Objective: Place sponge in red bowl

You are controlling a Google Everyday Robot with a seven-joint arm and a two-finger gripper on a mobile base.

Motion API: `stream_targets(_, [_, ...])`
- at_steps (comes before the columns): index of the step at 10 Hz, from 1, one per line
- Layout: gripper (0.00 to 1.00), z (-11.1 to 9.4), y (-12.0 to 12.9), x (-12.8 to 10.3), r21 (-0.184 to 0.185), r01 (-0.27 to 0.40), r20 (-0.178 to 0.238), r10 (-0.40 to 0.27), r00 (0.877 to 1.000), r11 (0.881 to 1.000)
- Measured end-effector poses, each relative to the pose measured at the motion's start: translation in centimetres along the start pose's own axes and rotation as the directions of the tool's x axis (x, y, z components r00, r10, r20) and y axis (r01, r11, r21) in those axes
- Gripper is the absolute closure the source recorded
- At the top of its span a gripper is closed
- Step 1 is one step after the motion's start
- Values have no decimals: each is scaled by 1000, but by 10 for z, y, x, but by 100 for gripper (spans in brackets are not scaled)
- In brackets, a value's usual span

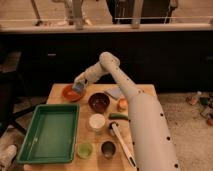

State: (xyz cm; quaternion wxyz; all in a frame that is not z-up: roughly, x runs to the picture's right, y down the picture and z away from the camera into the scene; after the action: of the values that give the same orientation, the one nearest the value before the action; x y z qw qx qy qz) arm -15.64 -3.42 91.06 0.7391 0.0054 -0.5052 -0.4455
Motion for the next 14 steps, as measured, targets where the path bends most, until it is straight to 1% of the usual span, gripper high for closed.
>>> stream_targets(5, [100,18,-7,0,-2,9,37,-9,999,1000])
stream_targets(12, [99,33,-8,0,0,15,80,-15,997,1000])
stream_targets(13, [95,33,-8,0,-1,15,80,-14,997,1000])
stream_targets(14, [85,32,-7,1,-1,14,79,-14,997,1000])
